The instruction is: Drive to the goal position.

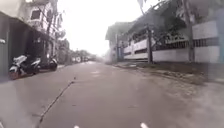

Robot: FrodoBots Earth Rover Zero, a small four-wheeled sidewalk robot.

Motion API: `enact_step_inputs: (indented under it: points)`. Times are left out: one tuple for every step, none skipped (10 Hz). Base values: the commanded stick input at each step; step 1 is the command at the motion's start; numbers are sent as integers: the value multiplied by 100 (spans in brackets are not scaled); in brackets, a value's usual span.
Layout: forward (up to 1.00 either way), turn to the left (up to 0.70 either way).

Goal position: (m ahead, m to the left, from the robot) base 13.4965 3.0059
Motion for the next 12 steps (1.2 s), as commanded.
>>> enact_step_inputs:
  points:
    - [100,1]
    - [100,1]
    - [100,1]
    - [100,1]
    - [100,1]
    - [100,1]
    - [100,1]
    - [100,1]
    - [100,1]
    - [100,1]
    - [100,1]
    - [100,1]
